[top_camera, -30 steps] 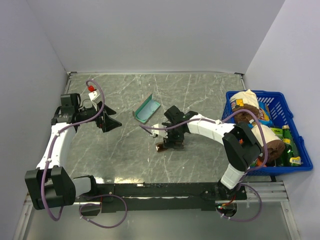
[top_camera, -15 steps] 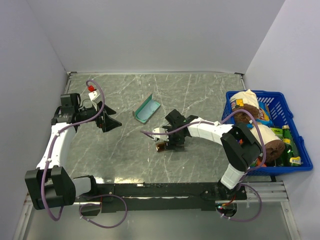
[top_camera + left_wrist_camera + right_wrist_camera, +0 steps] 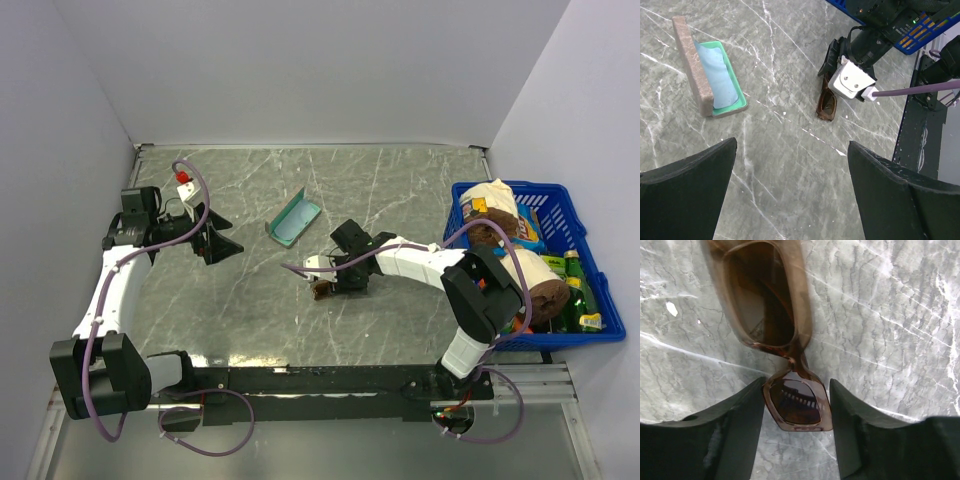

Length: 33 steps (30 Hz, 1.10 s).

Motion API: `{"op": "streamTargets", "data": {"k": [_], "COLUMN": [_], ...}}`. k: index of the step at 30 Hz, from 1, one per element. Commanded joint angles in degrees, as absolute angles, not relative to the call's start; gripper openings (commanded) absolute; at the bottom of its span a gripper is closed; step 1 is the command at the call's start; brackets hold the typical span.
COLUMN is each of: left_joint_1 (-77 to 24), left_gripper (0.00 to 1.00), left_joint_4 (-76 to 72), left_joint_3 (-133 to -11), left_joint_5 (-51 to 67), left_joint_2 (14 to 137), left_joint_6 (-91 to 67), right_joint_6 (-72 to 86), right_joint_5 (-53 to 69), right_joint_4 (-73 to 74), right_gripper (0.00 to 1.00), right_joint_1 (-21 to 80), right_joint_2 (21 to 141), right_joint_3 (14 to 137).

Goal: Organize the sunglasses
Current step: Pick up the sunglasses from the center of the board.

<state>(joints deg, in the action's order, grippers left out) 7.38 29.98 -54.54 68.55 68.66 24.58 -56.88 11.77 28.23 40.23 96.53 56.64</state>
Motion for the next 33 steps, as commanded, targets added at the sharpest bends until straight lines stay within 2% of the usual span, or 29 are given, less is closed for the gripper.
{"op": "streamTargets", "data": {"k": [1,5,8,12,16,17,21,24,33], "left_joint_1": [7.47,7.56,7.56,7.56,7.56,7.56,8.09,8.17,8.26], "left_gripper": [0.96,0.97,0.96,0.97,0.97,0.96,0.96,0.96,0.97], "left_joint_4": [29.71,29.62,30.14,32.68,36.12,36.91,37.53,36.04,39.37], "left_joint_3": [-54.76,-54.67,-54.84,-56.95,-62.47,-63.1,-62.58,-59.42,-52.66], "left_joint_5": [70.22,70.14,69.96,67.25,55.31,49.45,38.52,34.82,35.32], "left_joint_2": [67.41,67.24,67.15,66.62,65.04,63.99,59.34,55.38,50.8], "left_joint_6": [26.19,26.28,26.37,27.07,24.96,24.79,22.6,20.93,23.55], "right_joint_6": [-57.48,-57.13,-56.78,-56.43,-55.9,-55.9,-55.55,-55.11,-54.58], "right_joint_5": [12.66,12.92,13.01,13.27,13.36,13.36,13.71,13.54,12.66], "right_joint_4": [27.33,27.51,27.6,27.42,27.16,26.81,26.28,26.45,26.1], "right_gripper": [0.51,0.42,0.29,0.27,0.26,0.26,0.25,0.22,0.17], "right_joint_1": [40.08,40.08,40.08,40.08,39.99,39.99,39.99,40.08,39.99], "right_joint_2": [94.92,94.83,94.75,93.96,92.99,92.64,92.02,92.2,91.23], "right_joint_3": [55.72,55.55,55.63,55.64,55.2,55.11,54.93,55.37,55.02]}}
